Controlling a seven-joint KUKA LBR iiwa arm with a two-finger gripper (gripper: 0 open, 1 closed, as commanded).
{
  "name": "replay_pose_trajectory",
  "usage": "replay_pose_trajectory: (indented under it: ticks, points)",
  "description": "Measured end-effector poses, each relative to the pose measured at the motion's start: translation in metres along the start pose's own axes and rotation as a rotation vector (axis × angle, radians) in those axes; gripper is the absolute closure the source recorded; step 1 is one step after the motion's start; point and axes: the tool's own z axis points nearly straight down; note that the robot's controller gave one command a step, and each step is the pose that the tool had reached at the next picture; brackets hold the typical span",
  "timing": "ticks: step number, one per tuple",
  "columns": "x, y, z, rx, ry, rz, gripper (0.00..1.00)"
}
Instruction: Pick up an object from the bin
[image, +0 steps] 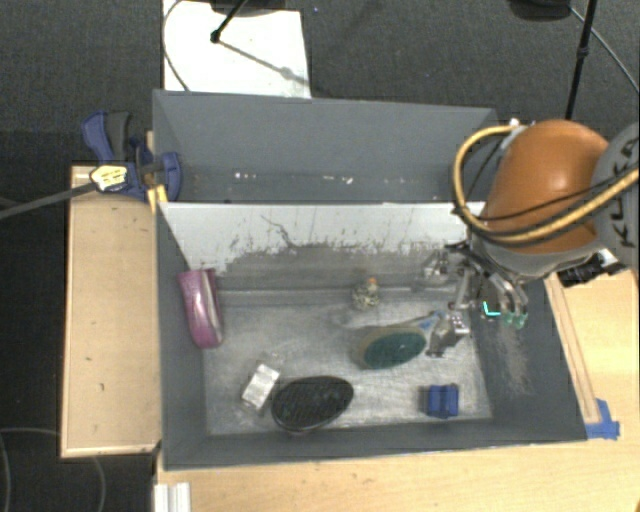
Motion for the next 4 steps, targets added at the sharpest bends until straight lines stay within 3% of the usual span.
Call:
replay_pose_trajectory:
  ticks: [1,2,3,4]
  points:
    - [-0.014,0.020,0.129,0.001,-0.013,-0.213,0.00]
    - [-0.017,0.020,0.125,0.002,-0.023,-0.213,1.00]
    - [-0.027,0.008,0.014,0.002,-0.015,-0.231,1.00]
    - [-0.029,0.011,-0.095,0.003,-0.018,-0.232,1.00]
